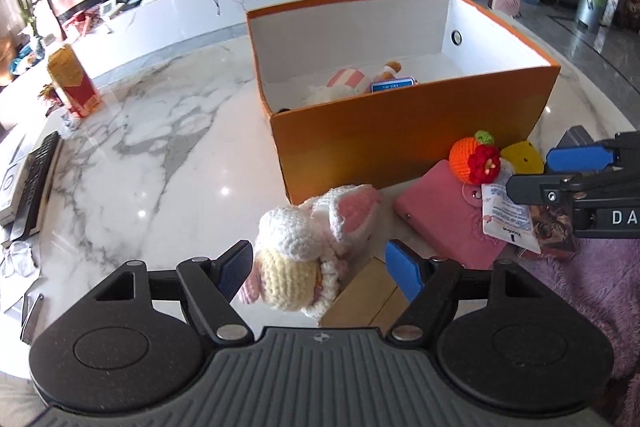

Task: Organize objects
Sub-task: 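Grasp the crocheted white-pink bunny with left tool while right grasps the crocheted red fruit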

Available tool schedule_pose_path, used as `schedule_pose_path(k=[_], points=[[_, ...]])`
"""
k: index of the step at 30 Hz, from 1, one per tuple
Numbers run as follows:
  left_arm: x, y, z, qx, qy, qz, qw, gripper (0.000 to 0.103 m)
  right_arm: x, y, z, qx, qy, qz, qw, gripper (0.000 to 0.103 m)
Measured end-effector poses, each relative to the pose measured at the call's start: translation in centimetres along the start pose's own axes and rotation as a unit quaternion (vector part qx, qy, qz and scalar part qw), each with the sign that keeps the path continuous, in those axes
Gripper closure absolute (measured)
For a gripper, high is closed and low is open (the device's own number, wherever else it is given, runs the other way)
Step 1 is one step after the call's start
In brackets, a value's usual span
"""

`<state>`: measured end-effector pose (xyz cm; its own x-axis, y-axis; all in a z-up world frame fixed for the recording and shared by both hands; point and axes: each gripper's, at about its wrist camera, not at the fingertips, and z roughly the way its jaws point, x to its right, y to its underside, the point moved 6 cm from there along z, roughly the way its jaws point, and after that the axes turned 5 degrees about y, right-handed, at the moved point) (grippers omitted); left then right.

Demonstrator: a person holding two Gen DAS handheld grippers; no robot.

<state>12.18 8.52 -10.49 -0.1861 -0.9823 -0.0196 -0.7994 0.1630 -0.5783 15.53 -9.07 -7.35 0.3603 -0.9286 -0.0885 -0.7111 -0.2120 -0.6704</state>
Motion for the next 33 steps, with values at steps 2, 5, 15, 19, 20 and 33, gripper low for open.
schedule_pose_path(k=[2,5,15,19,20,33], points=[[-0.1,-0.2,0.8,-0.01,0.003,0.011,0.9999,0.017,-0.1,-0.2,0.4,-0.001,0.001,0.0,1.0,0.038],[-0.1,-0.4,2.1,-0.029,0.001,0.026,0.9992,0.017,-0.1,-0.6,1.1,-0.006,0.001,-0.003,1.0,0.038],[-0.8,-0.5,4.1,-0.054,0.017,0.005,0.9984,0.017,-0.2,-1.4,4.4,-0.022,0.01,-0.006,1.0,0.039],[-1.5,-0.6,4.9,-0.062,0.017,-0.017,0.9978,0.017,0.0,-1.6,5.7,-0.028,0.017,-0.006,0.999,0.046],[-1.6,-0.7,5.1,-0.064,0.019,-0.024,0.9975,0.018,0.1,-1.6,6.0,-0.03,0.017,-0.005,0.999,0.047],[-1.8,-0.8,5.3,-0.064,0.012,-0.033,0.9974,0.032,0.1,-1.4,6.5,-0.021,0.017,-0.017,0.999,0.061]])
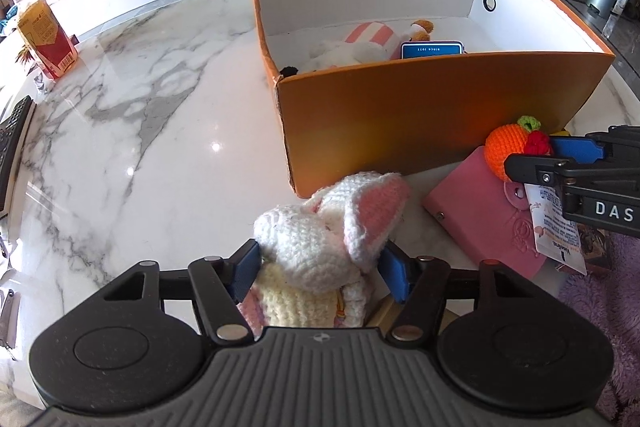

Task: Organize objects
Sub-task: 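Grasp the crocheted white-pink bunny with left tool while right grasps the crocheted red fruit, then carry both crocheted toys into the orange box and open both tools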

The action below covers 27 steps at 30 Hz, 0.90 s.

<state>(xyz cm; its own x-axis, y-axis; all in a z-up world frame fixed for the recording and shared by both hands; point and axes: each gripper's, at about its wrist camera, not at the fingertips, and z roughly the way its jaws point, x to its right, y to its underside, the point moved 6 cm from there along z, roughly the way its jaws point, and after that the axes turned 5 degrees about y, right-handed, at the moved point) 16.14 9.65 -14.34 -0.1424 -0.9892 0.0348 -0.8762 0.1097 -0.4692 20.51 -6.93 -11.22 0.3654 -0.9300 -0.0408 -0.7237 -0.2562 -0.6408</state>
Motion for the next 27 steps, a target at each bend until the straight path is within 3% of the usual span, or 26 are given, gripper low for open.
schedule_pose_path(k=[5,15,27], points=[[-0.1,0.1,-0.3,0.004,-0.004,-0.009,0.9999,0.042,-0.1,-0.2,-1.4,0.02,-0.006,-0.006,1.0,0.062],[-1.1,0.2,-1.8,0.02,-0.009,-0.058,0.9981,0.046,-0.3,-0.2,-2.5,0.034,-0.018,-0.012,0.999,0.062],[-0.4,-0.6,-8.1,0.094,0.012,-0.105,0.99,0.046,0.1,-0.8,-5.2,0.063,-0.026,-0.015,0.998,0.062]])
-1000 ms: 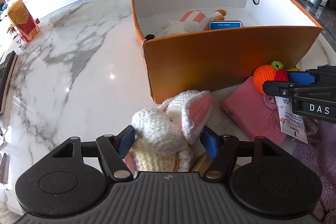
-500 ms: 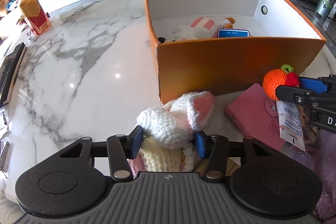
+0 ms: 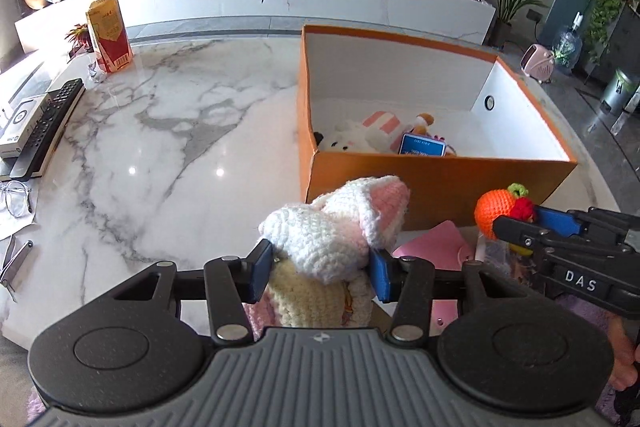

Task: Organize objects
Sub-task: 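Carry both crocheted toys into the orange box and open both tools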

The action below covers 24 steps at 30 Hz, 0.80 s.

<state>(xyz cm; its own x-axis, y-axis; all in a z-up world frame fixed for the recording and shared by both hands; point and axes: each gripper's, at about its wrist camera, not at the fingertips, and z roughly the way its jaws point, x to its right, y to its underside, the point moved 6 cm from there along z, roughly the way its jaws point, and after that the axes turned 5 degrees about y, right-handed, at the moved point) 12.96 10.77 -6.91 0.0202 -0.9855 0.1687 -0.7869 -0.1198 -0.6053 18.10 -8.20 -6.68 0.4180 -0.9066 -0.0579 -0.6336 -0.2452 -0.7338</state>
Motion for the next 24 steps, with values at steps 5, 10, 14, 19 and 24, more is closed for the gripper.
schedule_pose_path(k=[5,10,14,19,24], points=[[1.6,-1.7,-2.3,0.034,0.02,0.0,0.9992,0.046,0.3,-1.4,-2.1,0.024,-0.013,-0.001,1.0,0.063],[3.5,-4.4,-3.7,0.068,0.036,0.007,0.997,0.046,1.3,-3.6,-3.9,0.054,-0.004,-0.008,0.999,0.063],[5.0,-6.6,-3.9,0.089,0.051,0.009,0.9947,0.046,2.5,-5.7,-5.0,0.08,0.007,-0.012,0.997,0.063],[6.2,-9.2,-2.7,0.098,0.08,-0.006,0.9919,0.046,4.8,-8.0,-5.1,0.089,0.014,-0.005,0.996,0.063],[7.7,-11.1,0.2,0.082,0.117,-0.03,0.9892,0.046,7.9,-9.3,-4.1,0.075,0.016,0.018,0.997,0.063]])
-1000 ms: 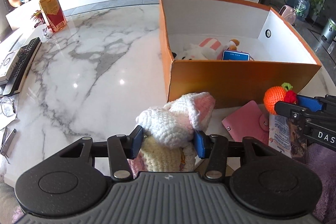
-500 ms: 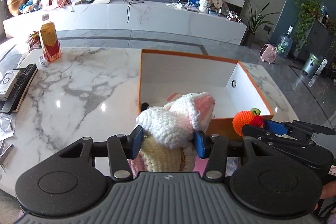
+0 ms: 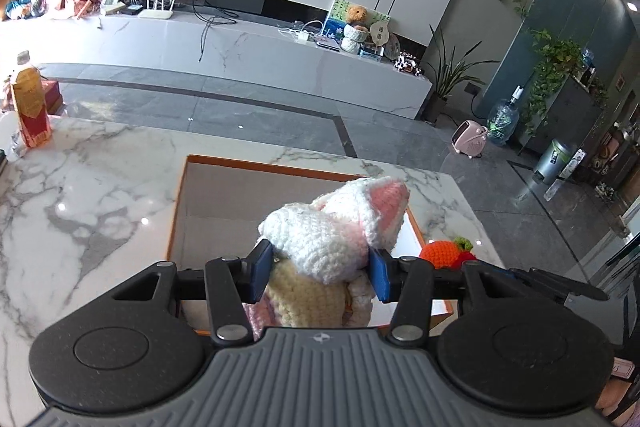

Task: Organize objects
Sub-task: 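Carry both crocheted toys into the orange box and open both tools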

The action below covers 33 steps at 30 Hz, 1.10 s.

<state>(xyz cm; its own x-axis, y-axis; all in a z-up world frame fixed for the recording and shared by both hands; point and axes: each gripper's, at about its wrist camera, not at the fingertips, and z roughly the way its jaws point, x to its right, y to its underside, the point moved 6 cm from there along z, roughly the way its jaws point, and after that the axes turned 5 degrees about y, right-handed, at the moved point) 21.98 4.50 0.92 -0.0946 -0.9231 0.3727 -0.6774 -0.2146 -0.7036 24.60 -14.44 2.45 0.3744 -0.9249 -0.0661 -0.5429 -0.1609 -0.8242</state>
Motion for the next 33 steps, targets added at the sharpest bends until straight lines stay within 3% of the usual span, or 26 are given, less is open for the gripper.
schedule_pose_path(k=[6,17,24,33], points=[[0.6,0.8,5.8,-0.05,0.02,-0.026,0.9982,0.046,2.9,0.4,2.5,-0.032,-0.02,0.063,0.997,0.063],[-0.8,3.3,13.3,-0.135,0.037,-0.108,0.9842,0.045,4.3,2.3,6.1,-0.074,-0.025,0.077,0.994,0.063],[-1.9,5.4,15.9,-0.177,0.04,-0.152,0.9716,0.044,5.1,2.9,7.7,-0.1,-0.02,0.069,0.992,0.063],[-2.5,6.8,15.8,-0.189,0.013,-0.125,0.9738,0.038,4.6,3.5,8.7,-0.124,-0.017,0.04,0.991,0.064]])
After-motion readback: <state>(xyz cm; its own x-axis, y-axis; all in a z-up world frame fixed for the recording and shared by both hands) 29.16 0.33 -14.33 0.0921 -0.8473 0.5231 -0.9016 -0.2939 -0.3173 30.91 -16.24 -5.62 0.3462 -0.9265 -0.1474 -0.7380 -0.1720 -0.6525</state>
